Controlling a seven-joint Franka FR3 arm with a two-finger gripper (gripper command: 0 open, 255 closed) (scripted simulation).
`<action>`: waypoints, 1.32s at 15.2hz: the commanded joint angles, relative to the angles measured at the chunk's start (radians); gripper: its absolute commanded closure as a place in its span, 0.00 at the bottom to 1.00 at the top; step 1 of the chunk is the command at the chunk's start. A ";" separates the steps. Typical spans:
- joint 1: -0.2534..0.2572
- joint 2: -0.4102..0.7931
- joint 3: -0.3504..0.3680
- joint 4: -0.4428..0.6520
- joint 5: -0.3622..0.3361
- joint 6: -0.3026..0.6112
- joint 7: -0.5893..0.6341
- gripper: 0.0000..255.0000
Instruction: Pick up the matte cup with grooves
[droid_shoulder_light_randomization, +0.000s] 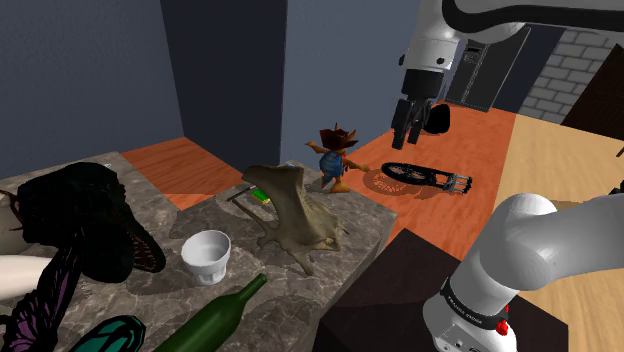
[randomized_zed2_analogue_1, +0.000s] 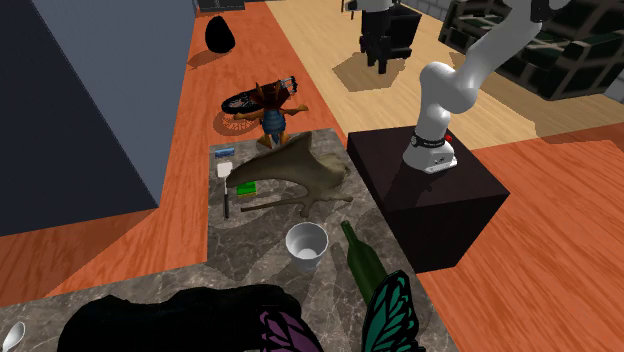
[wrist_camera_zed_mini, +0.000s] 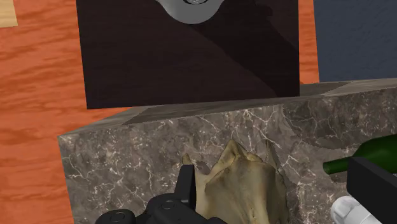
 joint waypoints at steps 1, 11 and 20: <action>0.000 0.000 0.000 0.000 0.000 0.000 0.000 0.00; 0.057 0.211 0.132 -0.072 0.128 0.303 0.127 0.00; 0.101 0.500 0.238 -0.015 0.199 0.562 0.226 0.00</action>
